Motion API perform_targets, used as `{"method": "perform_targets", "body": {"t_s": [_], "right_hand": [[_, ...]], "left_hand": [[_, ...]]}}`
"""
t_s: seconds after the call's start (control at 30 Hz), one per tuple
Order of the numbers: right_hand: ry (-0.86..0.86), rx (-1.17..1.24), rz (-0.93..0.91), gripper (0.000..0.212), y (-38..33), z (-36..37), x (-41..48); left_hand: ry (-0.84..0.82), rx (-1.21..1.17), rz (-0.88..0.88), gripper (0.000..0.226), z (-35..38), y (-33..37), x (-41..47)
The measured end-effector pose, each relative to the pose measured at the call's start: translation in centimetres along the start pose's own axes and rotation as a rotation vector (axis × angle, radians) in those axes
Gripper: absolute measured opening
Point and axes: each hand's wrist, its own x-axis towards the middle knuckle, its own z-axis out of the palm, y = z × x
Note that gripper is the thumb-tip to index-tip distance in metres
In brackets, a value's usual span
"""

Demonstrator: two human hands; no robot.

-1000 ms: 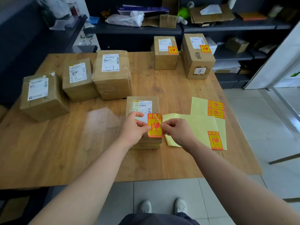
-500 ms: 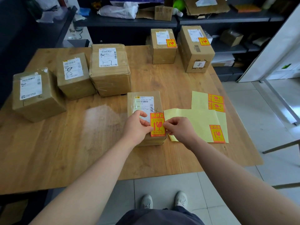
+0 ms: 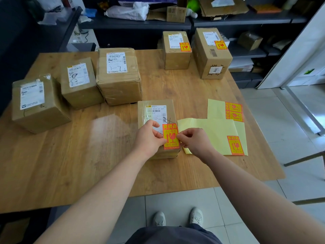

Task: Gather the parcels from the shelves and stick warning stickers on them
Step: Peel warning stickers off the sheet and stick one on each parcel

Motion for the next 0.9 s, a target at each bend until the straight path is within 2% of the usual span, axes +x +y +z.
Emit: {"method": "perform_targets", "body": {"t_s": [0.63, 0.9], "right_hand": [[0.09, -0.103, -0.036, 0.011, 0.55, 0.6, 0.19], [0.122, -0.178, -0.112, 0.013, 0.53, 0.78, -0.09]], "left_hand": [[0.021, 0.072, -0.003, 0.047, 0.26, 0.4, -0.22], [0.035, 0.093, 0.064, 0.036, 0.55, -0.06, -0.38]]}}
